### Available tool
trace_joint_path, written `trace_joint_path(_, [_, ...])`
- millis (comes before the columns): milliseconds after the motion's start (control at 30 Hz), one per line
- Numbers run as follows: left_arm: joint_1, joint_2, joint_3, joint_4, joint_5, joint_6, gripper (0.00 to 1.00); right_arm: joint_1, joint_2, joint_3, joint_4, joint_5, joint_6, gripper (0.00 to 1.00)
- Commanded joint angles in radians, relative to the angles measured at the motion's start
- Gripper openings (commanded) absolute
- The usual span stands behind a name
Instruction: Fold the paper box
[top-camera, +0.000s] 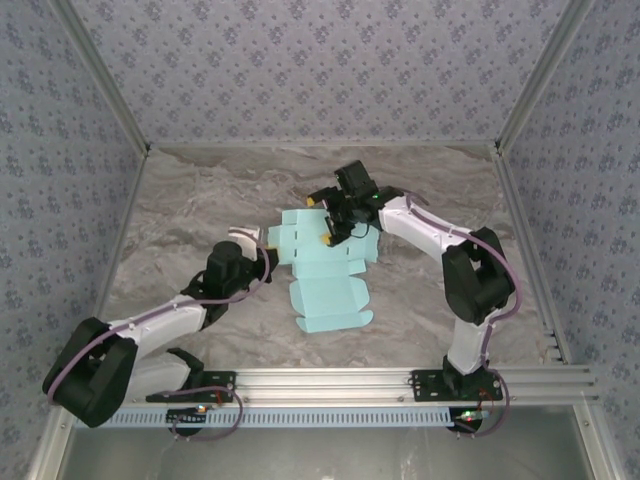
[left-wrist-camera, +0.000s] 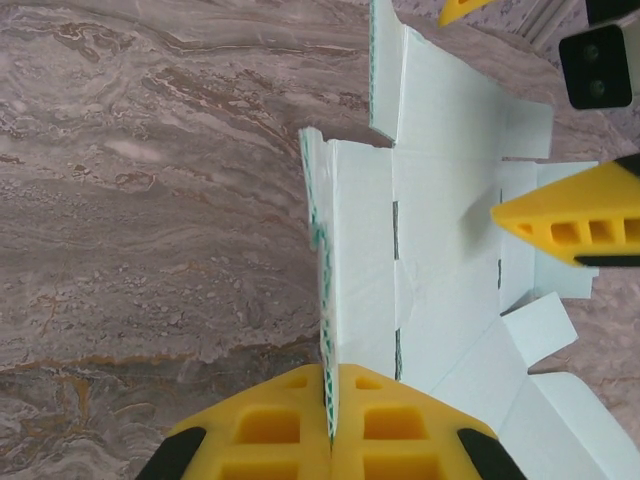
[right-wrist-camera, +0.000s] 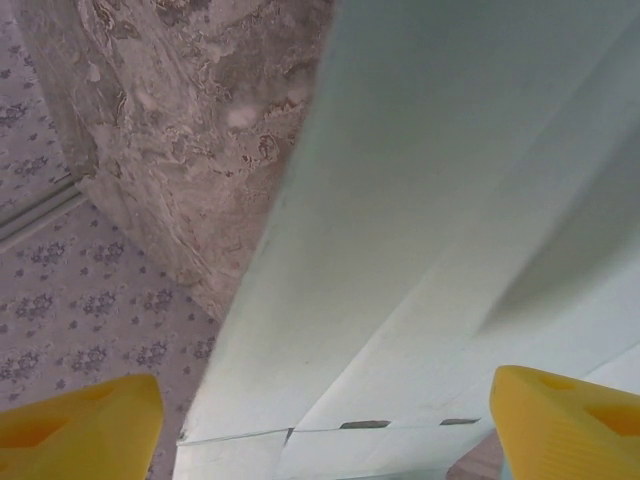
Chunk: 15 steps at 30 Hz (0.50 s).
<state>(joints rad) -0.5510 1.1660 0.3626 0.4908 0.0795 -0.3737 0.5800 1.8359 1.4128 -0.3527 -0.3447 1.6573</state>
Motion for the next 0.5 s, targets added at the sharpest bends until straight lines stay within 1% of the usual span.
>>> trace_joint_path(0, [-0.009, -0.015, -0.012, 0.097, -0.017, 0.039, 0.00, -0.005, 0.007, 0.030, -0.046, 0.023, 0.033, 0.76])
trace_joint_path(100, [-0.011, -0.019, -0.019, 0.111, -0.036, 0.036, 0.00, -0.003, 0.012, 0.026, -0.037, 0.010, 0.032, 0.58])
trace_joint_path(233, [-0.013, -0.017, -0.024, 0.121, -0.052, 0.035, 0.00, -0.003, 0.011, 0.021, -0.036, 0.001, 0.032, 0.54])
trace_joint_path(300, [-0.013, -0.011, -0.022, 0.118, -0.062, 0.033, 0.00, -0.005, 0.008, 0.020, -0.037, 0.001, 0.033, 0.45])
trace_joint_path(367, [-0.013, -0.008, -0.023, 0.120, -0.075, 0.025, 0.00, -0.003, 0.004, 0.020, -0.040, 0.004, 0.036, 0.44])
trace_joint_path(400, [-0.012, -0.008, -0.028, 0.125, -0.085, 0.016, 0.00, -0.002, 0.001, 0.020, -0.041, 0.006, 0.040, 0.46])
trace_joint_path(433, [-0.012, -0.010, -0.037, 0.140, -0.100, 0.008, 0.00, -0.003, 0.000, 0.019, -0.044, 0.005, 0.045, 0.53])
trace_joint_path(467, [-0.012, -0.011, -0.045, 0.160, -0.106, 0.006, 0.00, -0.002, 0.000, 0.018, -0.045, 0.004, 0.052, 0.63])
